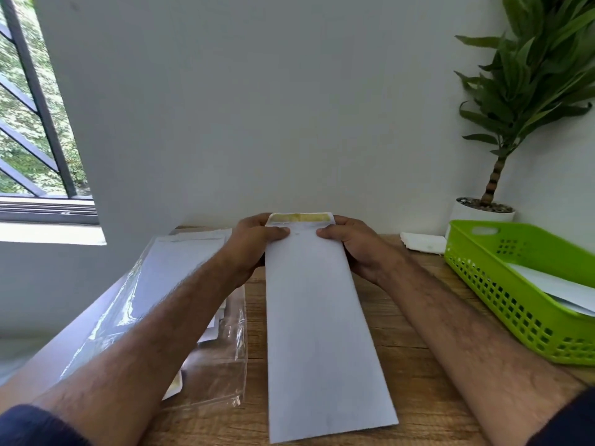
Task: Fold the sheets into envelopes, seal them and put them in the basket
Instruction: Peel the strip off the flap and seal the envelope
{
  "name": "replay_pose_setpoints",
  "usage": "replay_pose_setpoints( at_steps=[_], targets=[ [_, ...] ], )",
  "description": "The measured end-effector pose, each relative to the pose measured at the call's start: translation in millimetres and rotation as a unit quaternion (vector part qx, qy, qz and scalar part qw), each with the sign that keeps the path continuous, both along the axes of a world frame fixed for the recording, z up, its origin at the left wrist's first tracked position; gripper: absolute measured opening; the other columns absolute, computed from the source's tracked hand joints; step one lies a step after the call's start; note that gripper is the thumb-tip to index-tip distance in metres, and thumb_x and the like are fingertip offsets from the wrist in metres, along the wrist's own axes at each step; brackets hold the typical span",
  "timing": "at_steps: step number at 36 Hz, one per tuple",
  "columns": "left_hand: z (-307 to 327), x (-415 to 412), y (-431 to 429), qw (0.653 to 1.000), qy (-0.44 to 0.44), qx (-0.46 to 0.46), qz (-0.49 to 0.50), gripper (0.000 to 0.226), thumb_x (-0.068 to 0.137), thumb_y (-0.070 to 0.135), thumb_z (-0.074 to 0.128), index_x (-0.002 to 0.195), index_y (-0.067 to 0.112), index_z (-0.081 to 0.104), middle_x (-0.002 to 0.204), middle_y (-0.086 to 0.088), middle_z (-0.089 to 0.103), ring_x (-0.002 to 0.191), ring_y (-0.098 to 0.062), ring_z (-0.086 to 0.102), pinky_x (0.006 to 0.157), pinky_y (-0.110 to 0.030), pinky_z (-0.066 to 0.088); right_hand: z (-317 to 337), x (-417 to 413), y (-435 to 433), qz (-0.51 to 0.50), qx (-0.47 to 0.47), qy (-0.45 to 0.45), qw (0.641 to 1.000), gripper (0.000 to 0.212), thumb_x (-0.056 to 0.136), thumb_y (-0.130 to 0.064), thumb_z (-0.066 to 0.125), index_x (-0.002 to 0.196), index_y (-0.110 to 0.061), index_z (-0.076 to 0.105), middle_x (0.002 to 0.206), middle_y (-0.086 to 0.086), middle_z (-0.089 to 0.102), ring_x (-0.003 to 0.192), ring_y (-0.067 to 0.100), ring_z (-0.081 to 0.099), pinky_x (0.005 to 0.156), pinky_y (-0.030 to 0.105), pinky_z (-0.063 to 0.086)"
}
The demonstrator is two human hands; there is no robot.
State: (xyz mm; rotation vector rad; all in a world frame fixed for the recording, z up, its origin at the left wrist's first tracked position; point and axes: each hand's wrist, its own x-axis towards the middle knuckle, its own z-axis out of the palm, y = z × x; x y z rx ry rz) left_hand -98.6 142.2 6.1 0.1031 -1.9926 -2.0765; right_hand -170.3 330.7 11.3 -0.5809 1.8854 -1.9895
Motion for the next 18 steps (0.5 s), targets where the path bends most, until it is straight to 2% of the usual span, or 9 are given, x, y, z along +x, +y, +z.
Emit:
replay_pose_setpoints(
  at_steps=[2,4,6,8,12,15,18],
  targets=[
    [1.1,0.7,-1.7,1.000,0.014,0.009,0.012,0.020,0.092,0.000,0.059,0.104,0.009,0.073,0.099,-0.016,0.073,0.083,-0.030,0.069,0.076,-0.041,0.057,1.4,1.0,-0.1,0.012,-0.012,0.000,1.000,0.029,0.093,-0.002,0.058,0.117,-0.008,0.072,0.115,0.016,0.073,0.100,0.033,0.068,0.091,0.046,0.054],
    [2.7,1.8,-3.6,0.999,0.024,0.017,0.017,0.021,0.093,0.000,0.056,0.096,0.010,0.074,0.094,-0.015,0.071,0.082,-0.029,0.066,0.077,-0.041,0.055,3.4,1.4,0.4,0.023,-0.030,-0.005,0.999,0.029,0.093,-0.002,0.056,0.111,-0.012,0.076,0.106,0.012,0.073,0.092,0.026,0.066,0.079,0.037,0.054],
    [4.4,2.9,-4.9,0.999,0.026,0.027,0.014,0.023,0.092,-0.001,0.055,0.093,0.008,0.075,0.093,-0.016,0.070,0.083,-0.030,0.065,0.080,-0.044,0.053,4.9,2.5,1.2,0.031,-0.038,-0.013,0.999,0.028,0.094,-0.003,0.055,0.104,-0.013,0.079,0.100,0.010,0.073,0.086,0.021,0.066,0.071,0.032,0.054],
    [5.6,4.1,-3.9,0.999,0.027,0.028,0.016,0.025,0.091,-0.002,0.052,0.091,0.007,0.076,0.095,-0.016,0.070,0.084,-0.030,0.065,0.083,-0.045,0.054,4.1,1.8,1.9,0.035,-0.037,-0.019,0.999,0.028,0.093,-0.004,0.054,0.100,-0.012,0.079,0.098,0.009,0.073,0.085,0.020,0.067,0.069,0.030,0.055],
    [7.2,6.2,0.0,0.999,0.020,0.037,0.022,0.028,0.089,0.003,0.045,0.087,0.001,0.073,0.090,-0.013,0.070,0.082,-0.028,0.065,0.073,-0.037,0.054,6.1,4.4,3.2,0.036,-0.063,-0.052,0.996,0.032,0.091,-0.004,0.043,0.100,0.000,0.073,0.088,0.009,0.072,0.069,0.014,0.068,0.058,0.025,0.054],
    [6.9,5.5,-1.0,0.999,0.012,0.032,0.028,0.027,0.084,0.017,0.052,0.084,0.000,0.073,0.085,-0.011,0.069,0.074,-0.025,0.064,0.065,-0.033,0.052,6.4,6.4,4.3,0.034,-0.066,-0.054,0.996,0.036,0.095,-0.013,0.041,0.100,0.005,0.071,0.074,0.005,0.071,0.056,0.010,0.064,0.050,0.021,0.050],
    [4.0,1.2,-0.9,0.998,0.029,-0.009,0.060,0.023,0.082,0.022,0.073,0.082,0.000,0.075,0.094,-0.009,0.075,0.077,-0.021,0.070,0.071,-0.036,0.058,3.6,4.6,0.7,0.007,-0.028,0.000,1.000,0.030,0.095,-0.026,0.064,0.100,0.001,0.076,0.089,0.005,0.075,0.076,0.013,0.069,0.063,0.026,0.056]
  ],
)
